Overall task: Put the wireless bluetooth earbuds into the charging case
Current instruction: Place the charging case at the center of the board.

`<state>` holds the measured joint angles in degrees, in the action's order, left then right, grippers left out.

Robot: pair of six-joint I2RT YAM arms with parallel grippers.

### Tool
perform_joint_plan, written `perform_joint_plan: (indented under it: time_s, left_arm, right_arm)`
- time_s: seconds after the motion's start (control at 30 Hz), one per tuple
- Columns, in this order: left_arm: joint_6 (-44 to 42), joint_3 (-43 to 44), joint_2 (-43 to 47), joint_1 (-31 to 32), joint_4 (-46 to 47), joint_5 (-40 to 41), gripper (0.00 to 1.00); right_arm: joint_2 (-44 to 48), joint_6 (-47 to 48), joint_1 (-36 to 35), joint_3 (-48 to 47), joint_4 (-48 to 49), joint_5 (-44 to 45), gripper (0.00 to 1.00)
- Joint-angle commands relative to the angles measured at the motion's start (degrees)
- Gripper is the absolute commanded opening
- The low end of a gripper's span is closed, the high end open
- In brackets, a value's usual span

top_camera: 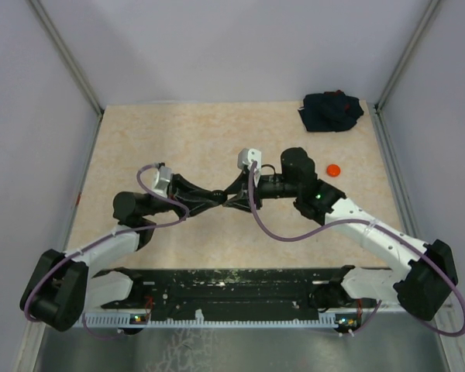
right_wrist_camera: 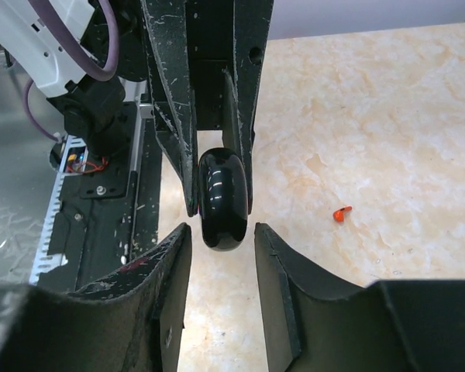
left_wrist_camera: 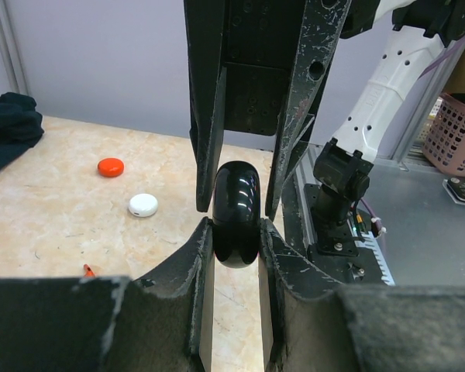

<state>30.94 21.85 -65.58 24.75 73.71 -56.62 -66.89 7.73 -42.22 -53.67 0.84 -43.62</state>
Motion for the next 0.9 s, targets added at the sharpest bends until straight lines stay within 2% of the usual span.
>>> perform_joint_plan:
  time_s: [0.0, 0.43, 0.53, 0.63, 0.7, 0.77, 0.87]
  left_arm:
    - [0.7, 1.9, -0.3, 0.4, 0.9, -0.9, 0.00]
    - [0.8, 2.5, -1.8, 0.9, 0.6, -1.3, 0.00]
    - [0.8, 2.7, -2.3, 0.9, 0.6, -1.3, 0.00]
    - [0.3, 2.6, -2.4, 0.9, 0.2, -1.1, 0.00]
    - [-0.7, 2.4, -2.1, 0.9, -1.1, -0.3, 0.05]
    - [-2.6, 2.3, -1.4, 0.9, -3.6, 0.7, 0.13]
    - [-6.4, 2.2, -0.1, 0.8, -8.5, 2.8, 0.31]
  right_arm:
    - [-0.4, 1.7, -0.2, -1.6, 2.7, -1.7, 0.38]
    - [-1.0, 1.2, -0.8, -2.1, 3.1, -2.3, 0.26]
    - [-1.0, 1.1, -0.8, -2.0, 3.0, -2.1, 0.20]
    - [-0.6, 0.8, -0.8, -1.7, 3.1, -1.7, 0.08]
    - [-0.2, 0.2, -0.8, -1.5, 3.2, -0.2, 0.00]
    - [-0.2, 0.0, -0.7, -1.4, 2.8, 1.2, 0.00]
    - [-0.1, -0.7, -0.5, -1.2, 2.6, 2.2, 0.00]
